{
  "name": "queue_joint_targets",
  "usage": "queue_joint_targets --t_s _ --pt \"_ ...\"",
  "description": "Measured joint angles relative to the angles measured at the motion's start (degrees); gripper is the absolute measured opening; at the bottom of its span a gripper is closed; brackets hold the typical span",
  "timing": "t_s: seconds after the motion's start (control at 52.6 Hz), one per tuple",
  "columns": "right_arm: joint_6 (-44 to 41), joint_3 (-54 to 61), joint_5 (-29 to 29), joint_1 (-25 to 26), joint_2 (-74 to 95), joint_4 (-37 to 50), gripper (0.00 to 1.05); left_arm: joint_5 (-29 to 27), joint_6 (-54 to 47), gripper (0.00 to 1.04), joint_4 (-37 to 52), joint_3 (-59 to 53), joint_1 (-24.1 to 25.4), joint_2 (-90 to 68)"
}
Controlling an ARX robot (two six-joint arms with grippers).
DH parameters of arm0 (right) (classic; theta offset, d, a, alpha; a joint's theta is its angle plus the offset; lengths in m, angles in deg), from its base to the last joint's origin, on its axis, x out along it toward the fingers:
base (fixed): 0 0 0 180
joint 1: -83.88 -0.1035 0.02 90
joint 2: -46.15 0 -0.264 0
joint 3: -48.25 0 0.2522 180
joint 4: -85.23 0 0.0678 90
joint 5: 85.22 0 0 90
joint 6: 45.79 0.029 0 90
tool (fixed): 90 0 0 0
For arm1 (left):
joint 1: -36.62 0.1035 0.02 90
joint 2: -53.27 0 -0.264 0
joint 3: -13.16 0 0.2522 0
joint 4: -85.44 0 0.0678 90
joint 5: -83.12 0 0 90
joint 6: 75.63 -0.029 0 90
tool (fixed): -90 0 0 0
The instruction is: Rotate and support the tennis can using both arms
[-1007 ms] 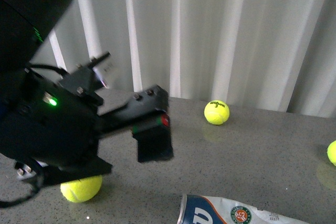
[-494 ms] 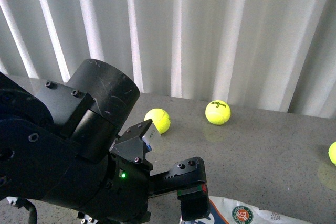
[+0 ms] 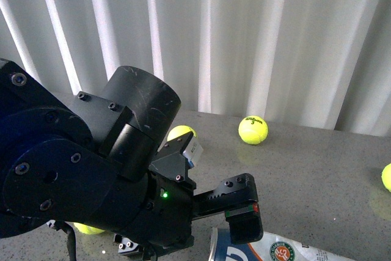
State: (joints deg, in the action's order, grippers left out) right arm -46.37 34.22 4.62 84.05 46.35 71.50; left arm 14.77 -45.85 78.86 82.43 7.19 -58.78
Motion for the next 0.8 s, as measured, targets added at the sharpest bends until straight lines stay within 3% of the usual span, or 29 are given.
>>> queue_joint_targets --t_s 0.532,0.684,0.798 --pt "0.00 0.00 0.00 0.00 0.00 0.00 0.98 0.33 3.96 0.98 3.32 0.22 -4.55 -4.00" --pt "0.00 0.00 0.00 0.00 0.00 0.00 0.98 -0.20 3.93 0.76 3.15 0.68 -5.14 -4.87" --pt "0.00 0.00 0.00 0.00 0.00 0.00 0.98 -0.79 3.50 0.51 2.43 1.49 -5.25 -5.05"
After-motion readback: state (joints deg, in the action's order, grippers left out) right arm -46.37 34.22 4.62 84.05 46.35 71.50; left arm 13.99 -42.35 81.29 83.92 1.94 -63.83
